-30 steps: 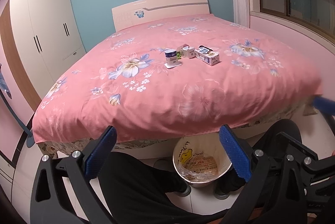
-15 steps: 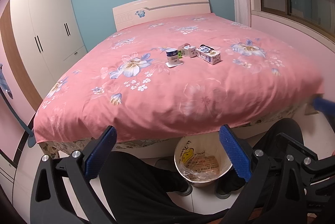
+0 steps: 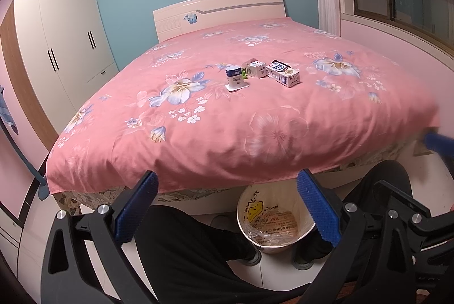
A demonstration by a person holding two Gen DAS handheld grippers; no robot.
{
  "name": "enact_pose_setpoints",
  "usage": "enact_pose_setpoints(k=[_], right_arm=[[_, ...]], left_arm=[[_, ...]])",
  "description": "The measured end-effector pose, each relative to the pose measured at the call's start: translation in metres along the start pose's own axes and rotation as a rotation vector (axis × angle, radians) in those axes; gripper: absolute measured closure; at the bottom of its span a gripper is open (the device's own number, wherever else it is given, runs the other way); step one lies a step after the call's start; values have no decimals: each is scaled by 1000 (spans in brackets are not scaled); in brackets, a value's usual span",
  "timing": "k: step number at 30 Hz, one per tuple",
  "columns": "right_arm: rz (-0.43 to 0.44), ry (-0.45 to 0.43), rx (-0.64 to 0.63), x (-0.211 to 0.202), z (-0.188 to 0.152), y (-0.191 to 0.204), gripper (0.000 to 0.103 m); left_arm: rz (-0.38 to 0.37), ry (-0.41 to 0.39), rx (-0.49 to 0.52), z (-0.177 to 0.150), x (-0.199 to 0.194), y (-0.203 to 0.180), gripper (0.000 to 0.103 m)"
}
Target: Collect trash
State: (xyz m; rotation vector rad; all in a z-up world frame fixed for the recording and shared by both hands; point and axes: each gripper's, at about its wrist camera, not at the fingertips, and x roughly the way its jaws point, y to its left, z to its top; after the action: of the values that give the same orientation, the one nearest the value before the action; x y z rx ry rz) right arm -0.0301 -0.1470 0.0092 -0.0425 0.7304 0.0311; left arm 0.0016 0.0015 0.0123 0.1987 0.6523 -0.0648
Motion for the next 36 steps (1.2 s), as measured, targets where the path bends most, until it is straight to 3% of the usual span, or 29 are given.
enact_pose_setpoints(k=[28, 36], right_arm=[[1, 2, 0, 1, -1, 1, 5], [71, 16, 23, 11, 2, -5, 5]], left_arm=[[-3, 3, 2, 0, 1, 3, 3], [-114, 40, -15, 0, 20, 11, 3]])
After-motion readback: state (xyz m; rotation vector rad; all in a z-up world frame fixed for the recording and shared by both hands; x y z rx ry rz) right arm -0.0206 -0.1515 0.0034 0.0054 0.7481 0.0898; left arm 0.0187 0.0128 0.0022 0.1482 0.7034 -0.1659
